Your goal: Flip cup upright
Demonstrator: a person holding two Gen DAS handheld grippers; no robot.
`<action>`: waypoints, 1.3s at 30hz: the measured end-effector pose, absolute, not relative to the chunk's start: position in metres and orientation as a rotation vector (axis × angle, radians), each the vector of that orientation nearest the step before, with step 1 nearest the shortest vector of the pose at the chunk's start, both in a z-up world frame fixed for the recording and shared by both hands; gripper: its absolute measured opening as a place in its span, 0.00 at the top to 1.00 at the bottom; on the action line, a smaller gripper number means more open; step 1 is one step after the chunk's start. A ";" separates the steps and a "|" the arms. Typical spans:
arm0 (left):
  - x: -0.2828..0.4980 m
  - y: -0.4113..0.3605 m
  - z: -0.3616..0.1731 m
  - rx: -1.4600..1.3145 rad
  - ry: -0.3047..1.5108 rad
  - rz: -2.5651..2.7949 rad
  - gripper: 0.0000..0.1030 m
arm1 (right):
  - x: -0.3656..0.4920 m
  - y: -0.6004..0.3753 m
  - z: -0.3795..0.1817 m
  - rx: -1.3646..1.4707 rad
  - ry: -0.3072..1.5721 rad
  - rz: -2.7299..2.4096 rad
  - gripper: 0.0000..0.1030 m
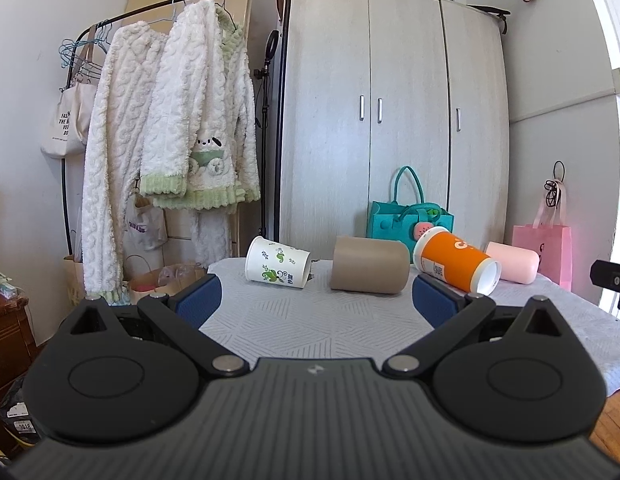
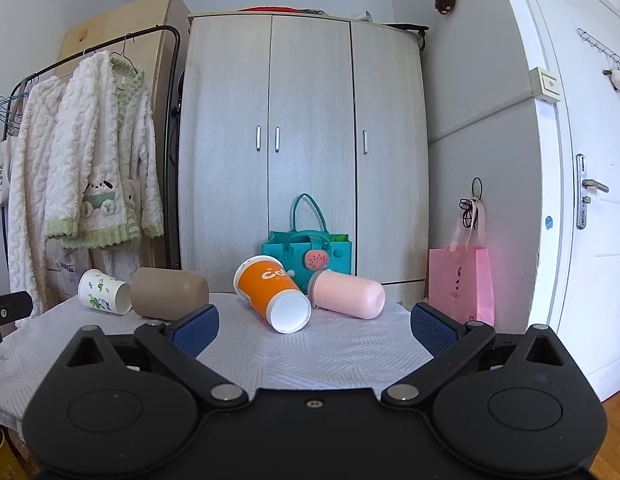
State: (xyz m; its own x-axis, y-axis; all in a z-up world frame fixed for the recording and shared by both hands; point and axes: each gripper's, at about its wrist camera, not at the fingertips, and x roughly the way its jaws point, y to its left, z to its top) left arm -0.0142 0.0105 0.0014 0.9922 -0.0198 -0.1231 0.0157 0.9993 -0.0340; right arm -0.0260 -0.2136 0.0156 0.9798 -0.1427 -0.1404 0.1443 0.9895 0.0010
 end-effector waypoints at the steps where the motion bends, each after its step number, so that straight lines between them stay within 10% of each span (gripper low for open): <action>1: -0.014 0.010 0.001 -0.034 0.123 -0.018 0.00 | -0.026 -0.214 0.016 0.012 0.141 -0.143 0.00; 39: -0.006 0.013 -0.002 -0.049 0.222 -0.060 0.00 | -0.016 -0.209 0.013 -0.012 0.202 -0.129 0.00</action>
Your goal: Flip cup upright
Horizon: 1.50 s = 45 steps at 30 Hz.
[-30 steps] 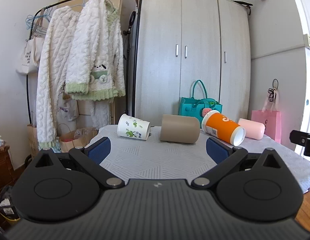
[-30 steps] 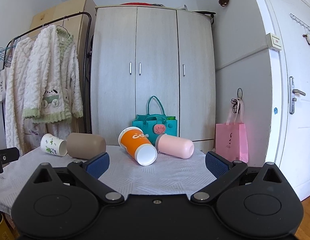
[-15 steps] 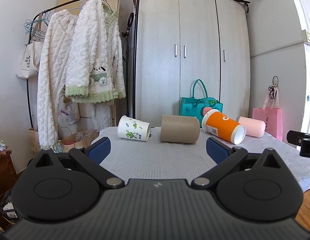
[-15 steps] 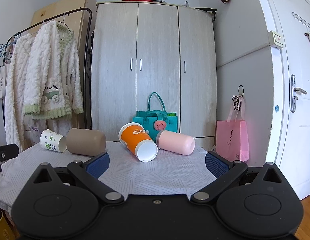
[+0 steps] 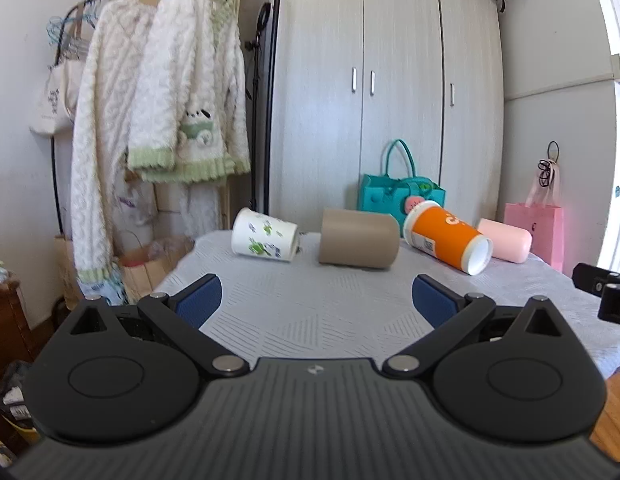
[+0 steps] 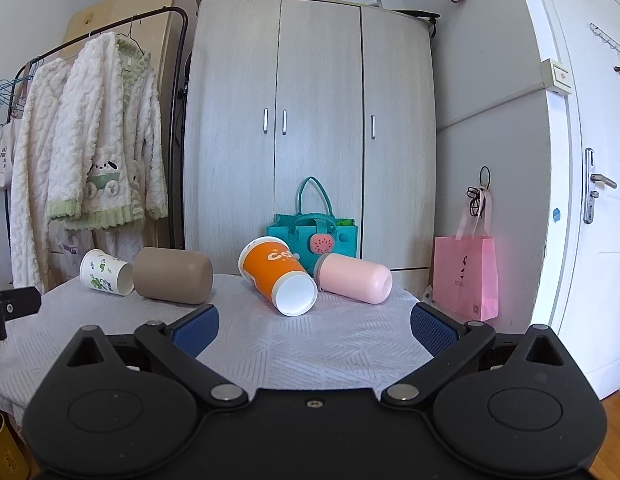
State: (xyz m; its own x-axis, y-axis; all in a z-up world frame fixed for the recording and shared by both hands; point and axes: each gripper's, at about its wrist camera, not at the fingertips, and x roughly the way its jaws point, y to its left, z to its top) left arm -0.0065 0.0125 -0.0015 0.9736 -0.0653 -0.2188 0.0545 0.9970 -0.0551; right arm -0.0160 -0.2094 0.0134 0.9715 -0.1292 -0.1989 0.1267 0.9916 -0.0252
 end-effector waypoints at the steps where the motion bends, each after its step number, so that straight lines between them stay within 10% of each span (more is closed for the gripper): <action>1: -0.006 0.013 -0.001 -0.048 0.231 -0.061 0.00 | -0.016 -0.209 0.013 -0.012 0.205 -0.127 0.00; 45: 0.173 0.129 0.035 -0.296 0.630 -0.236 0.00 | 0.204 -0.055 0.077 -0.605 0.504 0.781 0.00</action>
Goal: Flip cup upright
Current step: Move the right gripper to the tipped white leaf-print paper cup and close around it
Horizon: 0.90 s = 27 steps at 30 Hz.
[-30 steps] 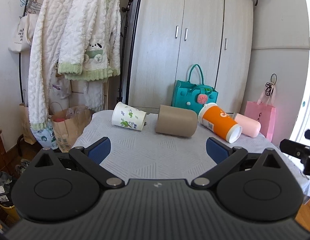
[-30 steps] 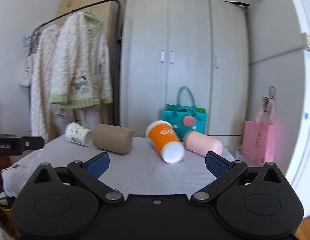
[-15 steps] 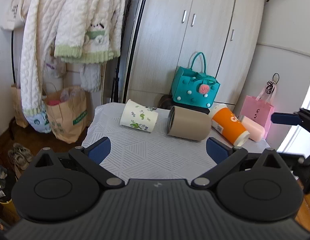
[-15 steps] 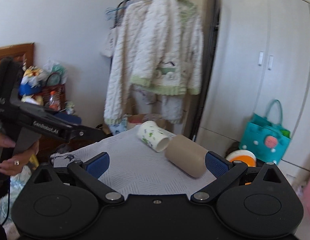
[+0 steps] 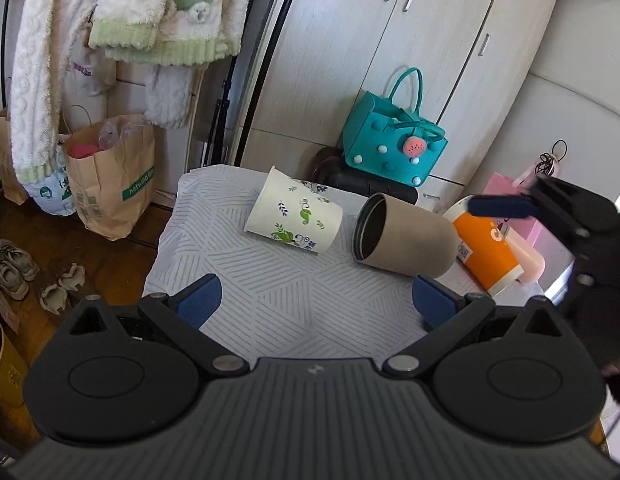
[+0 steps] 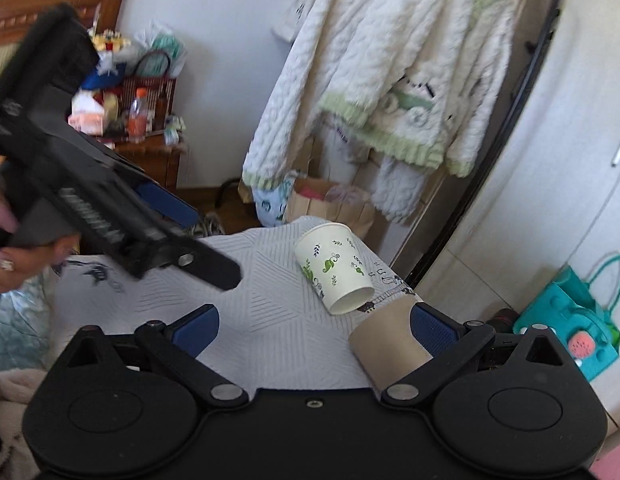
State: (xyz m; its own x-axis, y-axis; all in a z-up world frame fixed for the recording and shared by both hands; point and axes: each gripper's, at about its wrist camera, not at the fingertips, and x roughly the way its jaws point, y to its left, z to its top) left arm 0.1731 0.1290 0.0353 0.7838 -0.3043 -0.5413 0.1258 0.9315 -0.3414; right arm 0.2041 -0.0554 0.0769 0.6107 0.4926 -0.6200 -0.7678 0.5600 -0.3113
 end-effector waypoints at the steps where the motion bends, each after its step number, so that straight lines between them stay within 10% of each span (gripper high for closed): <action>1: 0.177 0.131 0.034 -0.305 0.633 -0.240 0.00 | 0.211 -0.049 0.074 -0.631 0.513 0.789 0.01; 27: 0.229 0.159 0.001 -0.458 0.595 -0.248 0.12 | 0.312 0.019 0.023 -0.833 0.635 0.939 0.12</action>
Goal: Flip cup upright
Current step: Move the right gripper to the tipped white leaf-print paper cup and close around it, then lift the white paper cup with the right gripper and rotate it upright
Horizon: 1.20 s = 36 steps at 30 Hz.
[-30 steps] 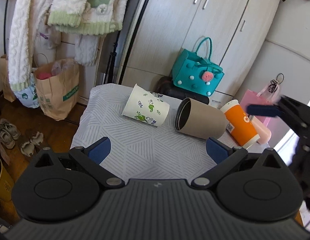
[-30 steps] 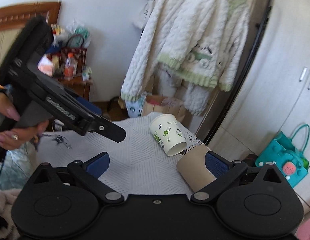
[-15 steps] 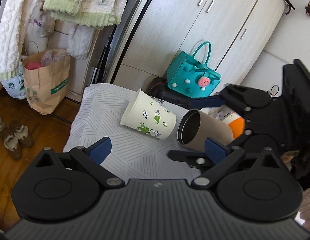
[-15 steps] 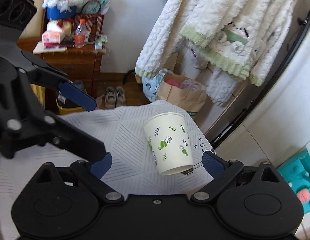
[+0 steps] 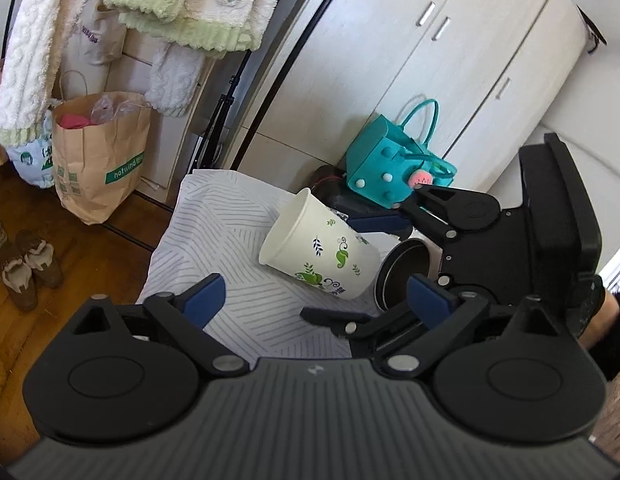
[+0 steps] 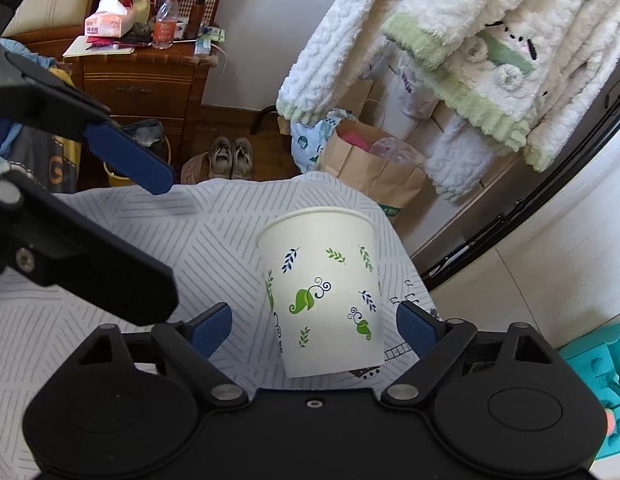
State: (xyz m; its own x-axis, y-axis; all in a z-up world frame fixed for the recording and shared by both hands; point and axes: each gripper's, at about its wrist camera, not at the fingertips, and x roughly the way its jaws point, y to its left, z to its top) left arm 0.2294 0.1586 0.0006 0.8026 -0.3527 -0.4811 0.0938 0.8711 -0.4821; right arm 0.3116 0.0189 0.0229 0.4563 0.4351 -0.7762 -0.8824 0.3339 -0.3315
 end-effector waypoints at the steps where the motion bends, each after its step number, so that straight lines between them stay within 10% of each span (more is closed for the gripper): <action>1: 0.230 0.158 0.000 -0.443 0.603 -0.244 0.14 | 0.312 0.019 0.021 -0.844 0.635 0.939 0.12; 7: 0.226 0.164 0.001 -0.470 0.597 -0.256 0.15 | 0.310 0.022 0.020 -0.860 0.613 0.887 0.35; 36: 0.135 0.100 0.031 -0.422 0.637 -0.452 0.02 | 0.179 -0.077 0.082 -0.673 0.804 0.704 0.36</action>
